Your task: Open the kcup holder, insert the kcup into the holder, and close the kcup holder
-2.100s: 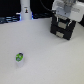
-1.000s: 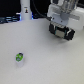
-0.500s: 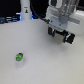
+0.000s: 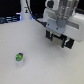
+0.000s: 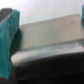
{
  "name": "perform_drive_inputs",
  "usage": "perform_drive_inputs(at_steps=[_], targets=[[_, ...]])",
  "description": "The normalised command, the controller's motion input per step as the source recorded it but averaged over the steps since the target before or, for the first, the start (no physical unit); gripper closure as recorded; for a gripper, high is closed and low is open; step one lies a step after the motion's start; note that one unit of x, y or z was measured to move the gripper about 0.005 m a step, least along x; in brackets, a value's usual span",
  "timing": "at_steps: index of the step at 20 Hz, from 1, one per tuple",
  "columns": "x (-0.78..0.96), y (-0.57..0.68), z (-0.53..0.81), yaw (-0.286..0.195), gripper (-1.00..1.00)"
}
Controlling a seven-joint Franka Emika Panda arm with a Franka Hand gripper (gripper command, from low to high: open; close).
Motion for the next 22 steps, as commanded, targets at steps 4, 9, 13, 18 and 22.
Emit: perform_drive_inputs(at_steps=[4, 9, 13, 18, 22], targets=[[0.31, -0.22, 0.3, -0.114, -1.0], [0.26, -0.34, 0.36, -0.144, -1.0], [0.04, -0.53, 0.33, -0.227, -1.0], [0.04, -0.55, 0.27, -0.244, -1.0], [0.03, -0.53, 0.19, -0.259, -1.0]])
